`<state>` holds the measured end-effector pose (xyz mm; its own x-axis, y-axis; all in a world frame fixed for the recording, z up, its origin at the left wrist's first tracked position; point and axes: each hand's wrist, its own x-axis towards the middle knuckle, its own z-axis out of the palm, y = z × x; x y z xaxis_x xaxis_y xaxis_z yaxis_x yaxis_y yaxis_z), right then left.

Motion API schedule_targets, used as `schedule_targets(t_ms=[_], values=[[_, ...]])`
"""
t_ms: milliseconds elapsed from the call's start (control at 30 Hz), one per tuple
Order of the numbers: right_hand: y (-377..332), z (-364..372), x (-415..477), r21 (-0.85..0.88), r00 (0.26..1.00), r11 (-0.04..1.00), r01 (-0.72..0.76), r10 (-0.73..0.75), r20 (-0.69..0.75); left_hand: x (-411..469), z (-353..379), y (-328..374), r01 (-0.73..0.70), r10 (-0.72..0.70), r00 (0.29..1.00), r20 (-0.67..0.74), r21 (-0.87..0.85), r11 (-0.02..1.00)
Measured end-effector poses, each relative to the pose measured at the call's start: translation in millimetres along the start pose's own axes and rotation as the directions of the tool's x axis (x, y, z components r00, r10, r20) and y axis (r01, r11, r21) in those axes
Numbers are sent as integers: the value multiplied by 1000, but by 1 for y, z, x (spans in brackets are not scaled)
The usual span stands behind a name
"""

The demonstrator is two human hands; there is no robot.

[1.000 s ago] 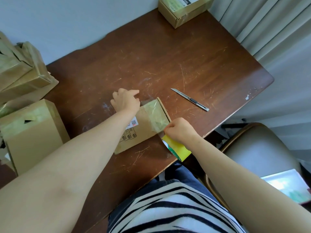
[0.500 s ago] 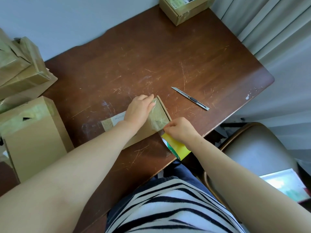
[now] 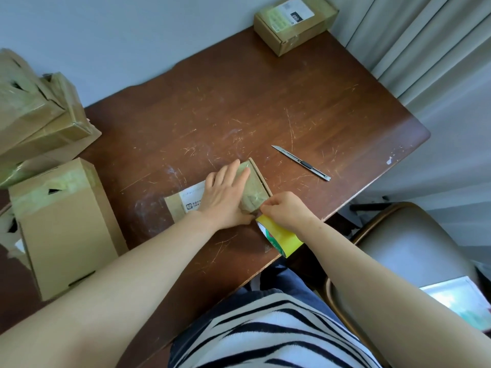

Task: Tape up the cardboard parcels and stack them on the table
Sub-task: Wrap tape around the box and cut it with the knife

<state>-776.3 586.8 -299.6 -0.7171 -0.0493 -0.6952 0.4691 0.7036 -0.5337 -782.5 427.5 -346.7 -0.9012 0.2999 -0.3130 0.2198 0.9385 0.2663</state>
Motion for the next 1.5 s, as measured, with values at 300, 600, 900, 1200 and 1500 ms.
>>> schedule_targets(t_ms=[300,600,900,1200,1500], values=[[9,-4,-9,227,998,974,19,-32,56,23,-10,0,97,-92,992,84,-51,994],[7,-7,-17,389,992,917,87,-115,50,0,-9,-7,-24,23,999,32,36,999],[11,-1,-17,395,996,914,89,-84,-31,2,-17,-13,106,-97,989,113,-77,991],[2,-10,-11,424,986,890,166,-136,-101,12,-56,-23,236,-139,944,301,-317,918],[4,3,-2,351,999,936,-30,34,-5,9,-65,-28,317,-89,926,368,-624,715]])
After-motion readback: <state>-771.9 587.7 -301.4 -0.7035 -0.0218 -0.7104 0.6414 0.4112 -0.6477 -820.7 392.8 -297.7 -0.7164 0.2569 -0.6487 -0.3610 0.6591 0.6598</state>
